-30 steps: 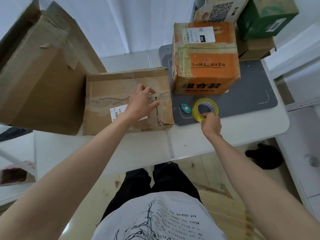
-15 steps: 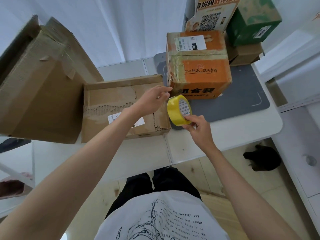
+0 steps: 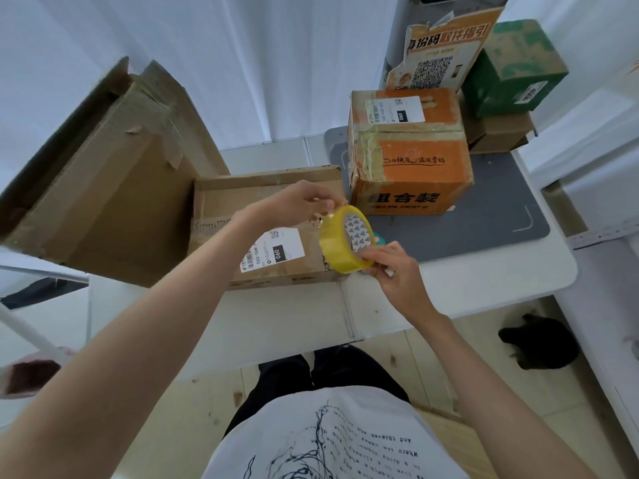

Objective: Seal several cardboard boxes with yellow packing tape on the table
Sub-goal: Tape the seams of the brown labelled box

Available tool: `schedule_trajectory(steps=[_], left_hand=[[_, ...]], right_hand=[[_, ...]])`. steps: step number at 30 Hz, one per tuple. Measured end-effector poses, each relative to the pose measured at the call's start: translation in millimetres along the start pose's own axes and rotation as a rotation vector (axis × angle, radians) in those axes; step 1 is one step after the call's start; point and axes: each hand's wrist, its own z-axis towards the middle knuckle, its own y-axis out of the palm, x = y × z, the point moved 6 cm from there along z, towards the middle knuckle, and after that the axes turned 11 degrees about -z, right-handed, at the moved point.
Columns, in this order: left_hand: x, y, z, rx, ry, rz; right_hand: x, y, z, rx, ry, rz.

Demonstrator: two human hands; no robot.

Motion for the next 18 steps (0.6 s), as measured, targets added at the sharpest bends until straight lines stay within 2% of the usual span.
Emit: schedule_trajectory(steps=[5, 9, 18], left_hand=[[12, -14, -14, 0.077, 0.110, -0.005], [17, -23, -20, 0.137, 0.128, 0.030], [19, -25, -22, 0.187, 0.050, 0.035]], right_hand=[[-10, -1, 1, -0.019, -0.058, 0.045], [-19, 0, 3, -0.039, -0.048, 0.087], [-46, 4, 11, -0.191, 0.185, 0.186]])
